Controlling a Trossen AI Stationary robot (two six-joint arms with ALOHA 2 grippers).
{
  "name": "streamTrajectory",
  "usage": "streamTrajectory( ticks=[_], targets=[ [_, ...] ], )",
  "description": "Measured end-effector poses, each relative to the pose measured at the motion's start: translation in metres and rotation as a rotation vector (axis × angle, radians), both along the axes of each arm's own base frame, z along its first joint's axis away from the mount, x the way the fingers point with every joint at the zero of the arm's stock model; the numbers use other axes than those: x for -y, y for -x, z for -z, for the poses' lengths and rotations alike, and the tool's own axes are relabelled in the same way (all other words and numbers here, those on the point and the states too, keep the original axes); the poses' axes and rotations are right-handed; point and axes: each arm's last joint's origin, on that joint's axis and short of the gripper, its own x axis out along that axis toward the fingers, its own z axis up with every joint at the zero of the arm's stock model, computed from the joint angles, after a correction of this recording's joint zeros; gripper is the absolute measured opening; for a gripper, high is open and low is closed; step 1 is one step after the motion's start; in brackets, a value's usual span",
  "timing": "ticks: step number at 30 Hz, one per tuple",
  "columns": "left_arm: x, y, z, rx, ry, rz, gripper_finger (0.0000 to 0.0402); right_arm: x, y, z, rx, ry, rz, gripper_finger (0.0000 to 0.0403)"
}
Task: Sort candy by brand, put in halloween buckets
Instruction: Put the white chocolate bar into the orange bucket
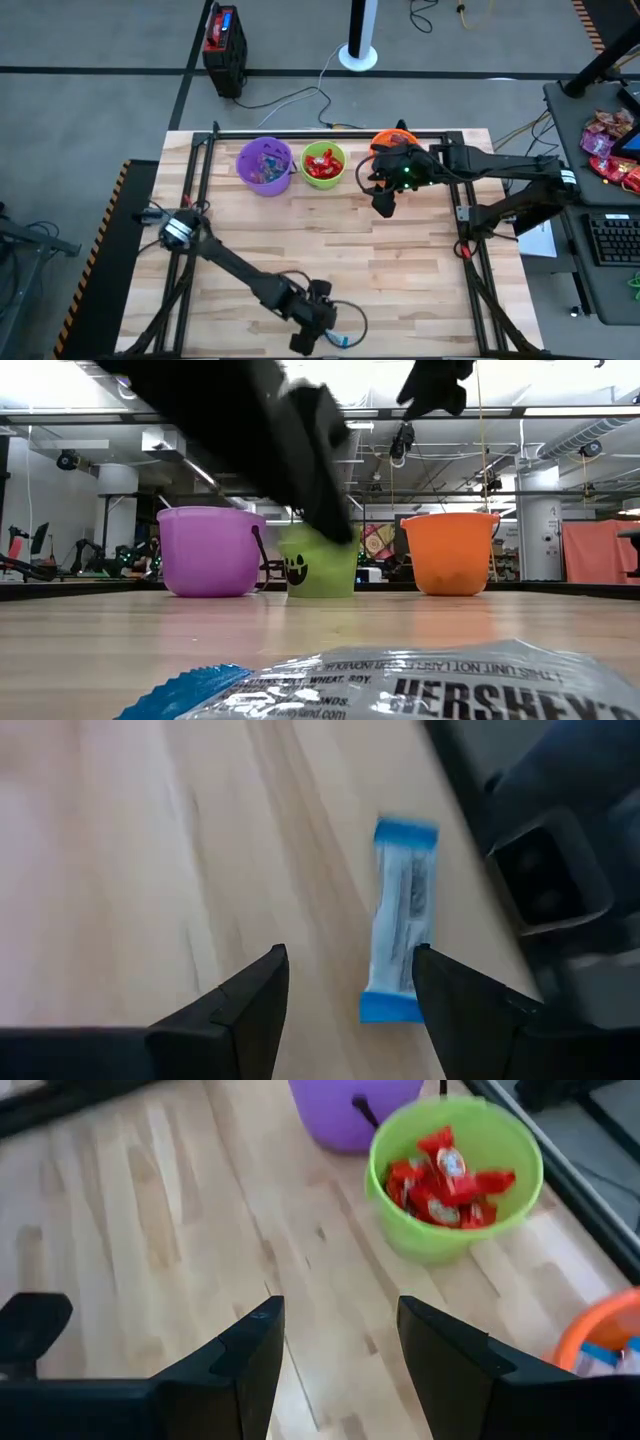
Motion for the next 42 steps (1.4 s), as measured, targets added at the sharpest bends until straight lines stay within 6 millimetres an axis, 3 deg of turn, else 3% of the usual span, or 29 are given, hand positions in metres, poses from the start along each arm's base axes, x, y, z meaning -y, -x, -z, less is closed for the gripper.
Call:
streamTrajectory(
  ticks=[4, 8, 19, 28, 32, 38, 42],
  targets=[
    [0.009, -0.002, 0.025, -0.059, -0.027, 0.034, 0.0197, 0.000, 0.000, 0.011, -0.037, -0.004, -0.002, 0.0187],
    [0.014, -0.008, 0.021, -0.025, -0.006, 0.034, 0.0197, 0.000, 0.001, 0.018, -0.060, -0.007, -0.002, 0.0187],
    [0.014, -0.008, 0.035, -0.009, -0.001, 0.026, 0.0191, -0.001, 0.002, 0.026, -0.089, -0.008, -0.002, 0.0187],
    [0.008, 0.000, 0.049, -0.031, -0.024, 0.018, 0.0083, -0.001, 0.002, 0.027, -0.091, -0.003, -0.009, 0.0187],
    [0.008, 0.000, 0.046, -0.040, -0.023, 0.013, 0.0017, -0.001, 0.002, 0.027, -0.091, -0.001, -0.010, 0.0187],
    [0.005, 0.005, 0.035, -0.104, -0.043, 0.000, 0.0024, -0.001, 0.002, 0.027, -0.096, -0.008, -0.016, 0.0187],
    [-0.009, 0.019, 0.011, -0.160, -0.131, -0.058, 0.0014, -0.004, 0.005, 0.025, -0.095, -0.035, -0.059, 0.0187]
  ],
)
